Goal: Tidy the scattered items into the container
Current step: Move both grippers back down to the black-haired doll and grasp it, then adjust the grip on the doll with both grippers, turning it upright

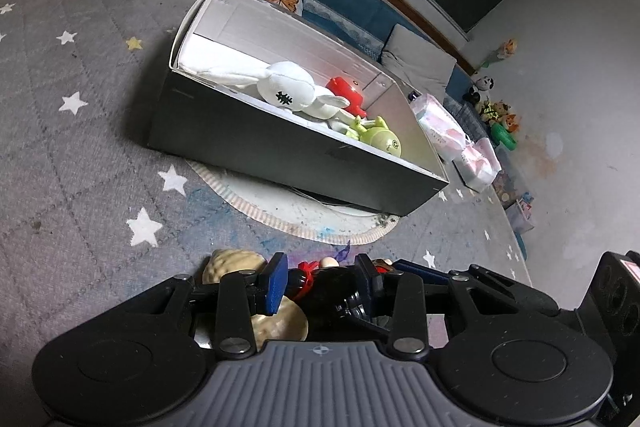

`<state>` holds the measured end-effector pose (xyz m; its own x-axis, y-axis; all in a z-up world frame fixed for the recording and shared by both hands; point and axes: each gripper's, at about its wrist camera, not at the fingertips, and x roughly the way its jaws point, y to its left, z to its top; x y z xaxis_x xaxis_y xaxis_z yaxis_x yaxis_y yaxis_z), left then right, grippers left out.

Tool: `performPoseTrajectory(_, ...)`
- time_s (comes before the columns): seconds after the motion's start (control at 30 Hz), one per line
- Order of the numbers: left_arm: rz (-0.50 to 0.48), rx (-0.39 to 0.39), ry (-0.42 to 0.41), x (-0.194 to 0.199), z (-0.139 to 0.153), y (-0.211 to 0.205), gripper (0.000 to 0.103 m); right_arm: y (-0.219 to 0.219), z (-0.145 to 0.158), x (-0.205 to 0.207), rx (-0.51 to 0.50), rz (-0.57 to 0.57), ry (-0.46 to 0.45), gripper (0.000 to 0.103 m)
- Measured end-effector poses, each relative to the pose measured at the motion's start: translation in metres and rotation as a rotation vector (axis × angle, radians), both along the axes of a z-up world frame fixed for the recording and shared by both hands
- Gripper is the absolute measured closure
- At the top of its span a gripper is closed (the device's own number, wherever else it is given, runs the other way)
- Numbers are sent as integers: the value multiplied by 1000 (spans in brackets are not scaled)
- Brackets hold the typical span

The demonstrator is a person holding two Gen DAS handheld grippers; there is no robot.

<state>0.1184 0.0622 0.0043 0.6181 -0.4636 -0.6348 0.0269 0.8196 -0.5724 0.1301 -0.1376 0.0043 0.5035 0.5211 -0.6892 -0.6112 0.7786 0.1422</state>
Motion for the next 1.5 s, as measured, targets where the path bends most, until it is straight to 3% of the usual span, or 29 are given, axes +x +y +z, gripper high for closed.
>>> performPoseTrajectory(0.3,12,-9,9,1,-1,-1,64,-1,-3,2,-1,2,17,22)
performPoseTrajectory(0.7,-44,-89,39,2,-6,-14,64,-26,-4,2,-2,-33,26,21)
performPoseTrajectory(1.5,46,-153,43,2,-13,-14,63,-15,-7,1,-43,-59,-11,15)
